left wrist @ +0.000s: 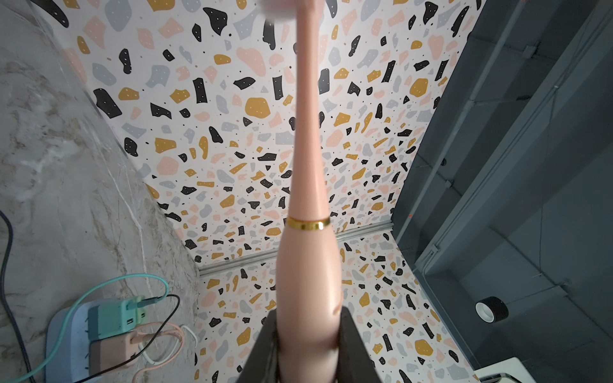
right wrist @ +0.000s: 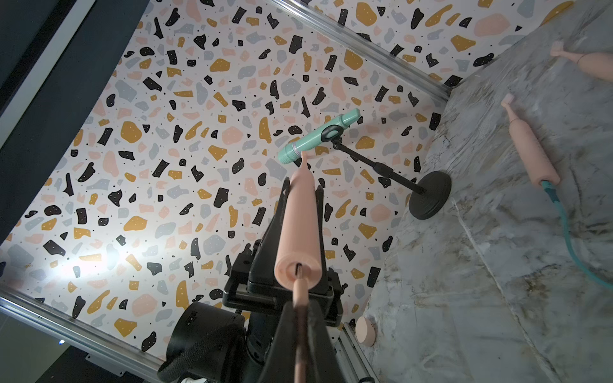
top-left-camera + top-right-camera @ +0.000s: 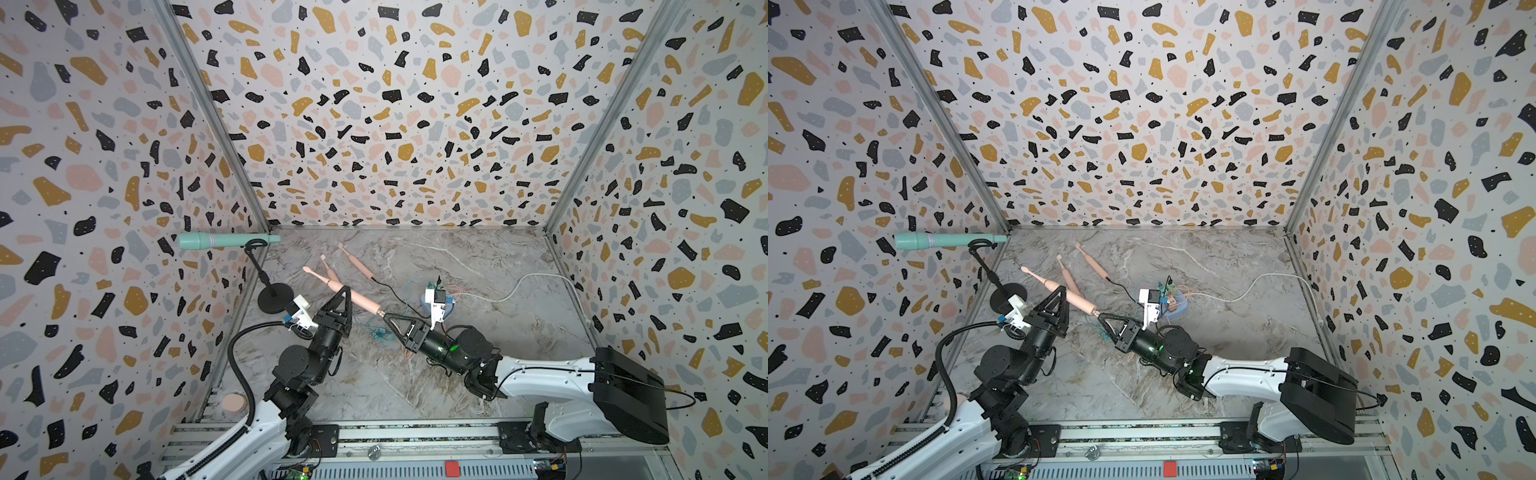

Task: Charge the electric toothbrush
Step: Insert the charging cable into the electric toothbrush.

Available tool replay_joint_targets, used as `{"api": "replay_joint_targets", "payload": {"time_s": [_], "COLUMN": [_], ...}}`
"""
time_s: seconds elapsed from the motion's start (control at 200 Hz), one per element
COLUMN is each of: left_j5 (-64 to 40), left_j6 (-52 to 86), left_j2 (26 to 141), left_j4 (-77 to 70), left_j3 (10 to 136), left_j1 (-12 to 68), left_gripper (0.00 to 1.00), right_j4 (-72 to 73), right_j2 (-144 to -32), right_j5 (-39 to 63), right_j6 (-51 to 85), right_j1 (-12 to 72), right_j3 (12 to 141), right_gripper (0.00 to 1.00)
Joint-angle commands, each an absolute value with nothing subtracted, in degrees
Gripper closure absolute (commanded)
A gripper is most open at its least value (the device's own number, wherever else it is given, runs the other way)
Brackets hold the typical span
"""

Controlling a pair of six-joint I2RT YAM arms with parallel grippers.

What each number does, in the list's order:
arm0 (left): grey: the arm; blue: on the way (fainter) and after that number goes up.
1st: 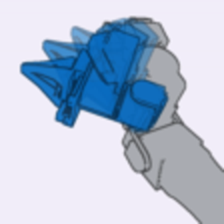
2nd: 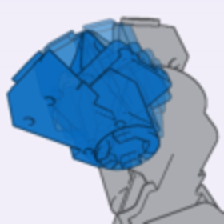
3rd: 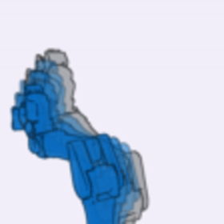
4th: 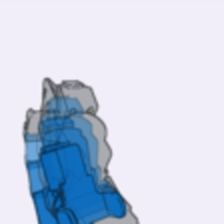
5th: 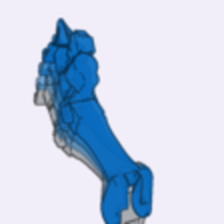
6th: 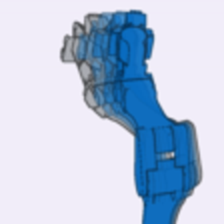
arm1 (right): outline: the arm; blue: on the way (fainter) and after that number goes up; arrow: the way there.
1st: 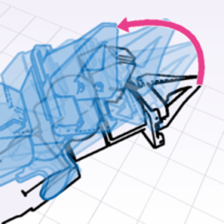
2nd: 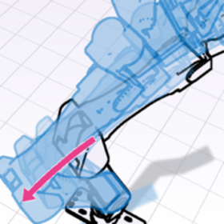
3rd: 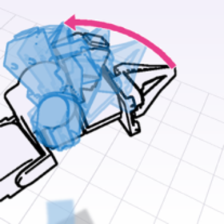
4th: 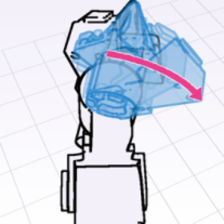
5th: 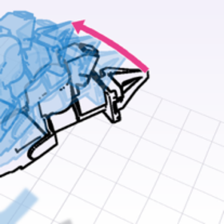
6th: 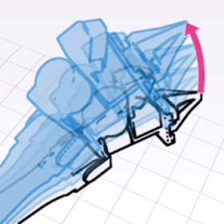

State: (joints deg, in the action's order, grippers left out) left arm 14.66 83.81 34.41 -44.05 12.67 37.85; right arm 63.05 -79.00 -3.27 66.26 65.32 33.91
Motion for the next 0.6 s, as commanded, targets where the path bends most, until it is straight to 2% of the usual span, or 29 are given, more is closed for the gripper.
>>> {"api": "replay_joint_targets", "payload": {"time_s": [0.0, 0.431, 0.596], "left_j5": [4.9, 4.9, 5.8], "left_j6": [82.2, 79.8, 79.8], "left_j2": [33.7, 33.0, 32.3], "left_j4": [-47.4, -46.8, -46.6], "left_j3": [13.8, 12.2, 11.6], "left_j1": [40.9, 42.5, 42.7], "left_gripper": [1.0, 1.0, 1.0], "right_j4": [62.3, 66.2, 65.9], "right_j2": [-78.2, -77.6, -77.0], "right_j5": [-3.0, 1.1, -0.3], "right_j6": [64.5, 65.9, 67.4], "right_j1": [64.4, 63.2, 63.2], "right_j3": [35.9, 35.2, 34.0], "right_gripper": [1.0, 1.0, 1.0]}}
